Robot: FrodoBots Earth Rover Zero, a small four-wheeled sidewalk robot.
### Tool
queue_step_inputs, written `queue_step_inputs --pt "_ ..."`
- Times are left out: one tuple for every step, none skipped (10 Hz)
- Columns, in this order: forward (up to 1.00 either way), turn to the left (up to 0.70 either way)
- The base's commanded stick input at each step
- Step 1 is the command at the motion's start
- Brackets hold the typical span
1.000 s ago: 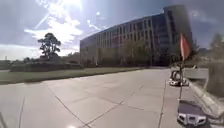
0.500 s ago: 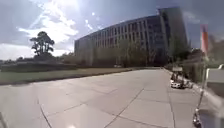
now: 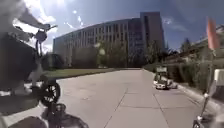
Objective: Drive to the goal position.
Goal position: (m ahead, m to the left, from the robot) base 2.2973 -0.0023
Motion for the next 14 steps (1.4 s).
queue_step_inputs --pt "0.70 -0.34" --pt "0.70 -0.34" --pt "0.70 -0.19" --pt "0.70 0.00" --pt "0.70 0.00" --pt "0.70 0.00" --pt "0.70 0.00" --pt "0.70 0.00" --pt "0.70 0.00" --pt "0.70 0.00" --pt "0.70 0.00" --pt "0.70 0.00" --pt "0.70 0.00" --pt "0.70 0.00"
